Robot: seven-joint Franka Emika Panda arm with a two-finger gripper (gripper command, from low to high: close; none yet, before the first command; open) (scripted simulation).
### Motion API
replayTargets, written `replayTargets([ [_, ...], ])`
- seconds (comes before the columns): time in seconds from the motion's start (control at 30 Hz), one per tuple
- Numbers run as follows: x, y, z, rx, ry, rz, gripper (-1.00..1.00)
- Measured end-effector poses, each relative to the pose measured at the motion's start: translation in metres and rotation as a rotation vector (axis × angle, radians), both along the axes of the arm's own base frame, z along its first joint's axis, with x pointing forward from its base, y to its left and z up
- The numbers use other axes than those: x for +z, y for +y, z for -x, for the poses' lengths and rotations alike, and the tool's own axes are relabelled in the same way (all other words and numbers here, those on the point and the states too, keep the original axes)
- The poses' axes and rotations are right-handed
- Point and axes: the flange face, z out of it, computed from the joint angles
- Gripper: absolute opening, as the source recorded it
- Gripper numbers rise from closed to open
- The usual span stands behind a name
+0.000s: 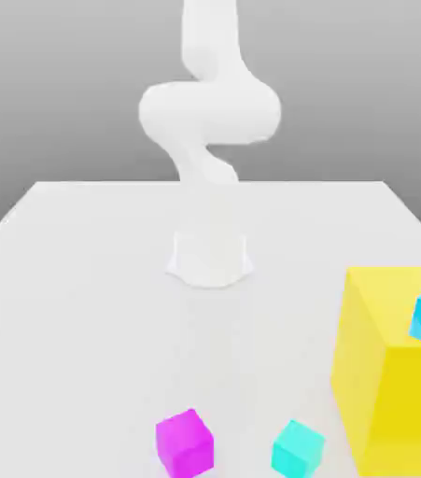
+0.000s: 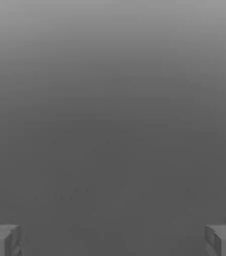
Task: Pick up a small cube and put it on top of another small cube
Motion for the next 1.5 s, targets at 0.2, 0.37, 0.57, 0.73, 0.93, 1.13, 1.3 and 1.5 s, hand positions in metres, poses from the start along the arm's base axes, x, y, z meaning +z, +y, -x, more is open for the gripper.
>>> replayTargets([
  [0.2, -0.106, -0.006, -0.067, 0.125, 0.171, 0.020, 0.00],
  [0.37, -0.200, -0.007, -0.101, 0.218, 0.306, 0.048, 0.00],
  [0.57, -0.315, -0.010, -0.115, 0.320, 0.465, 0.098, 0.00],
  [0.73, -0.407, -0.017, -0.105, 0.399, 0.599, 0.156, 0.00],
  [0.93, -0.498, -0.026, -0.089, 0.460, 0.700, 0.213, 0.00],
  [1.13, -0.534, -0.027, -0.087, 0.461, 0.704, 0.212, -1.00],
  [1.3, -0.526, -0.027, -0.087, 0.462, 0.704, 0.214, -1.00],
  [1.5, -0.475, -0.006, -0.096, 0.579, 0.695, 0.258, -1.00],
])
